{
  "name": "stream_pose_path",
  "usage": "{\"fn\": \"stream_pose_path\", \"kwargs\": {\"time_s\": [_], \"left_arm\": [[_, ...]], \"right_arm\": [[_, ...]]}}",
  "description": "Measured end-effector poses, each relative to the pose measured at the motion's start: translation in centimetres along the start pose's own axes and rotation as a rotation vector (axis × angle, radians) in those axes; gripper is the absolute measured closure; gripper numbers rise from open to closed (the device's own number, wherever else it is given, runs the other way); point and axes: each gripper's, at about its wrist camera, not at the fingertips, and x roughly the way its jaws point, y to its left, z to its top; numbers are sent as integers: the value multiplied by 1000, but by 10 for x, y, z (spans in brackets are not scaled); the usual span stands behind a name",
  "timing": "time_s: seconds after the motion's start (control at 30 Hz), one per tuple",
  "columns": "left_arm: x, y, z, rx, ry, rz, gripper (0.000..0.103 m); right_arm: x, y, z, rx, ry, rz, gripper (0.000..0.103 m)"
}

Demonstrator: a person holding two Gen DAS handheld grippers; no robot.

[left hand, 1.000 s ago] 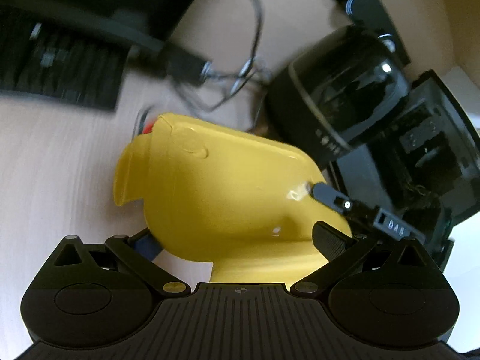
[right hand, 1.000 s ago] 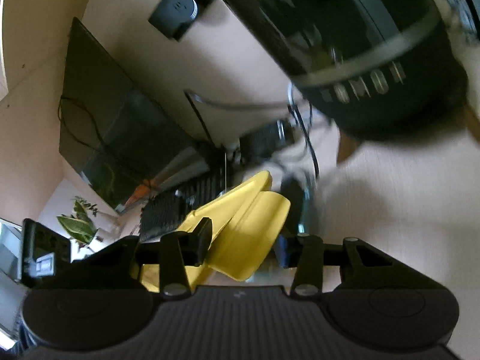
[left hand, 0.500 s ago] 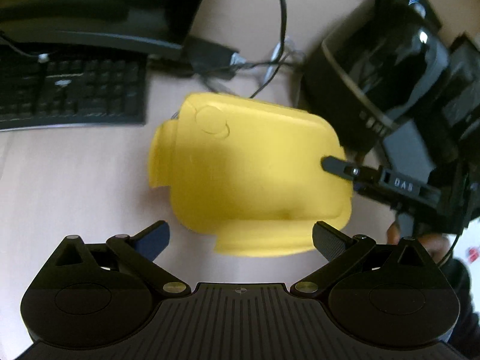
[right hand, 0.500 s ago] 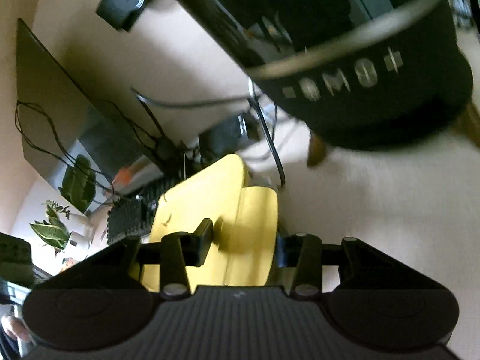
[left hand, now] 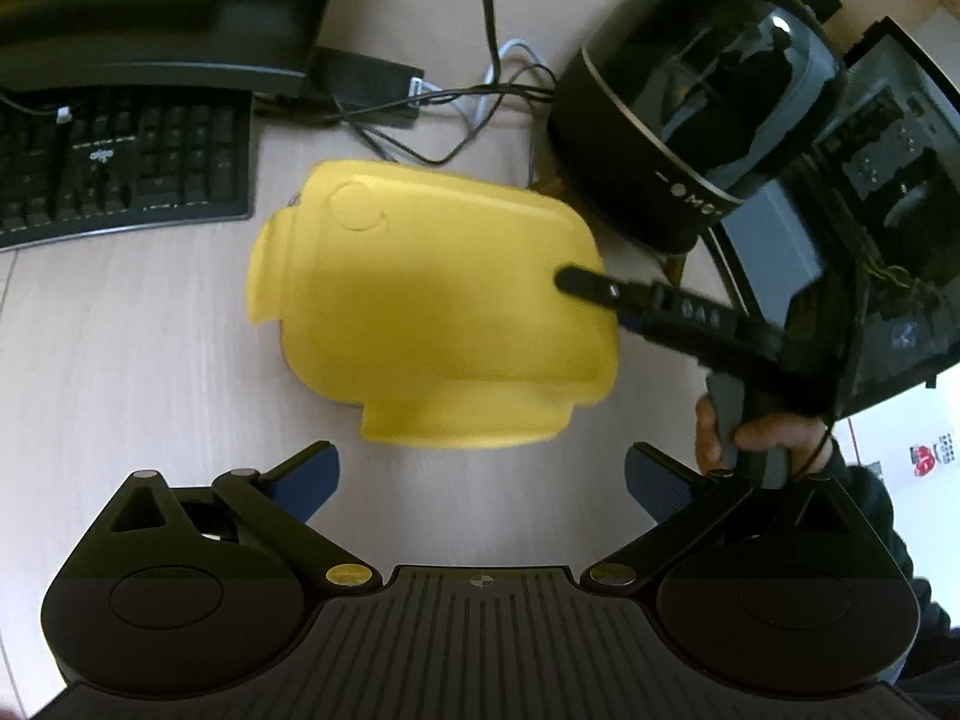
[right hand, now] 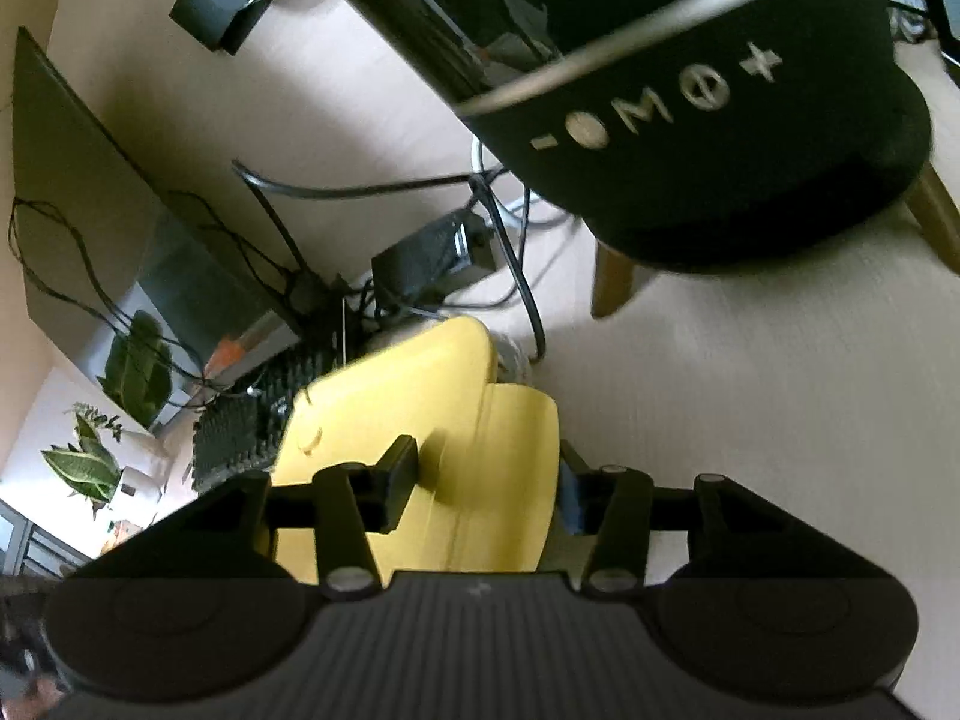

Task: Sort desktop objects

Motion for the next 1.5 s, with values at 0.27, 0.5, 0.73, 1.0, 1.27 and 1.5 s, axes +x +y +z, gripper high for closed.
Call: {"fn": "stream_pose_path", "kwargs": {"time_s": [0.27, 0.5, 0.73, 1.0, 1.27, 1.5], "left_arm": [[1, -10, -3, 51, 15, -36, 0], [1, 17, -3, -11, 18, -17, 0], [-22, 85, 2, -217, -35, 89, 0], [-19, 95, -5, -247, -13, 85, 0], [-1, 59, -8, -170, 46, 5, 0], [-8, 35, -7, -82, 26, -20, 0]], "right_arm": [[8, 27, -4, -122, -10, -102, 38], [-10, 26, 11, -112, -19, -178, 41], [-5, 19, 2, -12, 22, -153, 38], [19, 29, 16, -75, -37, -139, 59], [1, 22, 3, -34, -18, -107, 59], [-1, 48, 1, -230, 10, -186, 60]]}}
